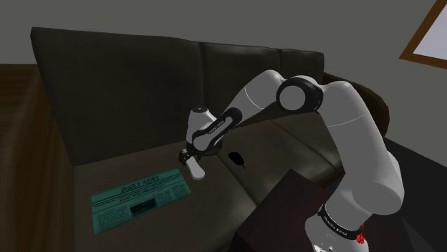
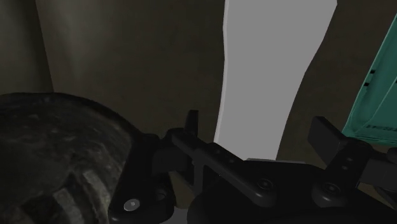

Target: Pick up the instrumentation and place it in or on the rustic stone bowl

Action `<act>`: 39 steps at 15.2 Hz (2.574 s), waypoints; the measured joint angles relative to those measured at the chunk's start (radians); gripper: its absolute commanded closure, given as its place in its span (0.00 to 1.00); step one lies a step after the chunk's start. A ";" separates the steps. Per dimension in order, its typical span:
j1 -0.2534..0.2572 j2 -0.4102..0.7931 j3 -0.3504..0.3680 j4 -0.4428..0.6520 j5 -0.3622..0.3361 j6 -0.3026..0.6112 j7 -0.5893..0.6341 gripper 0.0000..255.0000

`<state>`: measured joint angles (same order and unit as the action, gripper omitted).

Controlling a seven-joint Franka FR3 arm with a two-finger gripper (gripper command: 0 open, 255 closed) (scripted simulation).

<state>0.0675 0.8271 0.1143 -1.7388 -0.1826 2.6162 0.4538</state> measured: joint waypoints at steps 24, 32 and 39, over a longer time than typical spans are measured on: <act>-0.018 -0.144 0.022 -0.051 0.019 -0.095 -0.013 1.00; -0.029 -0.225 0.036 -0.063 0.034 -0.164 -0.024 1.00; -0.036 -0.290 0.046 -0.061 0.049 -0.231 -0.034 1.00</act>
<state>0.0312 0.5370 0.1607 -1.8000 -0.1339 2.3856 0.4197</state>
